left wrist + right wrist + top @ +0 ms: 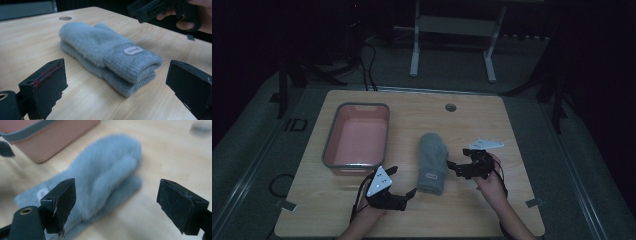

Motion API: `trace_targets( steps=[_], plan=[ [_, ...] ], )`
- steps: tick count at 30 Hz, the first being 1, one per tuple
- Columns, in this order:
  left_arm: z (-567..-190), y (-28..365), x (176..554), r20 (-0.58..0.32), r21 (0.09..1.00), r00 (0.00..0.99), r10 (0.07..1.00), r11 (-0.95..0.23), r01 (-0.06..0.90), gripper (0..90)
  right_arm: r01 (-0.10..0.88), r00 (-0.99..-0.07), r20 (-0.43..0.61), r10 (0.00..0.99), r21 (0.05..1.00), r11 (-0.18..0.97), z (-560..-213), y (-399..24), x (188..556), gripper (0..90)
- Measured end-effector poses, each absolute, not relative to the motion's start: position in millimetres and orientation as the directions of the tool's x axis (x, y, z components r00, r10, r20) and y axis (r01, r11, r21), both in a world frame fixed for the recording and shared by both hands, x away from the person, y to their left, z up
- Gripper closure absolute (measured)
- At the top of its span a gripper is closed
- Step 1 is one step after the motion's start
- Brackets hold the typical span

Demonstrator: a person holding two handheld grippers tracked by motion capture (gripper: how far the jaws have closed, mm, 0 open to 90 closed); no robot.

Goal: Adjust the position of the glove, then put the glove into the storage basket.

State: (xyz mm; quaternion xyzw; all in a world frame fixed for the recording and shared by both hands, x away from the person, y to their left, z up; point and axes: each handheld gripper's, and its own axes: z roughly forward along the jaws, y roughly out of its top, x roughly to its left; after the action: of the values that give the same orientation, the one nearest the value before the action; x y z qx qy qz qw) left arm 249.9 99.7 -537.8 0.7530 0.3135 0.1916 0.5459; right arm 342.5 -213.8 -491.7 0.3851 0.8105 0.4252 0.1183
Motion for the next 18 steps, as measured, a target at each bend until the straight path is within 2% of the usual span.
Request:
trace_targets(
  steps=[1,2,4,9,12,16,18],
  plan=[
    [-538,100,250,-0.054,0.942,0.730,0.681,-0.208,0.263,3.4,0.544,-0.667,0.158,0.728,0.770,0.332,-492,-217,344,16.0],
    [-531,93,259,-0.097,0.938,0.736,0.670,-0.186,0.293,3.4,0.558,-0.660,0.161,0.734,0.759,0.336,-493,-218,345,16.1],
    [-528,92,262,-0.099,0.937,0.738,0.668,-0.188,0.295,3.4,0.561,-0.658,0.146,0.739,0.749,0.352,-495,-218,345,15.3],
    [-509,80,278,-0.076,0.931,0.729,0.680,-0.212,0.296,3.4,0.564,-0.653,0.165,0.739,0.758,0.329,-495,-218,343,14.1],
    [-499,69,290,-0.062,0.911,0.713,0.698,-0.252,0.326,3.5,0.565,-0.651,0.184,0.737,0.766,0.307,-493,-215,342,13.5],
    [-493,50,304,-0.033,0.889,0.662,0.749,-0.281,0.362,6.4,0.534,-0.653,0.162,0.740,0.791,0.298,-490,-210,340,12.2],
    [-495,43,312,-0.039,0.877,0.657,0.753,-0.290,0.384,6.5,0.533,-0.645,0.156,0.749,0.794,0.293,-491,-207,342,14.4]
  ],
)
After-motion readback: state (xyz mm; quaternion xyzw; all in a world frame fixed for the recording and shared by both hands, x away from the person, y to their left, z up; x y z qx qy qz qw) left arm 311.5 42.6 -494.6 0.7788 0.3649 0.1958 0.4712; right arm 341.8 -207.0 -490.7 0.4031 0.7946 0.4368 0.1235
